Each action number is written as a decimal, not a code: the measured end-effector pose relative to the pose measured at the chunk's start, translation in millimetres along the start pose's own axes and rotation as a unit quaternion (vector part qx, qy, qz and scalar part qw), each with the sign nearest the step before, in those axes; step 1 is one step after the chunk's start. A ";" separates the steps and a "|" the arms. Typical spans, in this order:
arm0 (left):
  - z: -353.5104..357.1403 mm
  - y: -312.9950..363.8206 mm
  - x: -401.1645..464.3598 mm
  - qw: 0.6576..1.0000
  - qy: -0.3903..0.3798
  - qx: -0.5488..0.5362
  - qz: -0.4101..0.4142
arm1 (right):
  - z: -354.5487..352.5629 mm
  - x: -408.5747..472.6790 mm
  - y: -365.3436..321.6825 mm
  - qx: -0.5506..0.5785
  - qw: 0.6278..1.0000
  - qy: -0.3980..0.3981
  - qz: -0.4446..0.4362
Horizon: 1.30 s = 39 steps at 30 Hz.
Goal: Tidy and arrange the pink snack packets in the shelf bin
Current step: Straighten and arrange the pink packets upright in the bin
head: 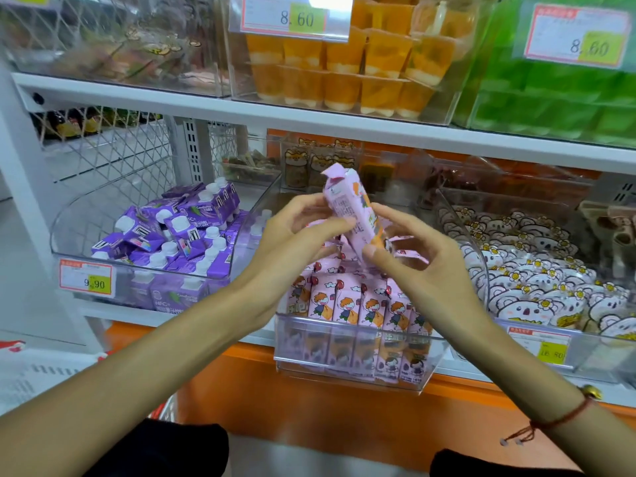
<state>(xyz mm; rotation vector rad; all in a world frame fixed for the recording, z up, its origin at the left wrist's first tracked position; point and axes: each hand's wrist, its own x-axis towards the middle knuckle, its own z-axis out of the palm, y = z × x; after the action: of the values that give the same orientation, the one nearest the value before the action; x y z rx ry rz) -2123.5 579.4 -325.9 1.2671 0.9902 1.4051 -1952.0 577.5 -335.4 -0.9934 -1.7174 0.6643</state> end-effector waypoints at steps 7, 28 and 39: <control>-11.8 8.3 6.2 0.993 0.040 0.067 0.087 | 2.0 3.3 4.6 -0.098 0.992 0.004 -0.081; -29.8 14.0 109.3 0.734 -0.136 0.640 0.182 | 13.2 7.6 42.7 -0.332 0.922 -0.189 -0.060; -6.7 -17.0 136.0 0.580 -0.244 0.763 0.149 | 13.7 6.9 45.4 -0.315 0.928 -0.186 -0.064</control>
<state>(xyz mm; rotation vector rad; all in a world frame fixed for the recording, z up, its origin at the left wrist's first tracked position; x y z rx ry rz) -2127.2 716.2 -315.0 2.9325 1.6167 -0.1030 -1951.9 606.9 -373.2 -1.2235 -2.3931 0.2083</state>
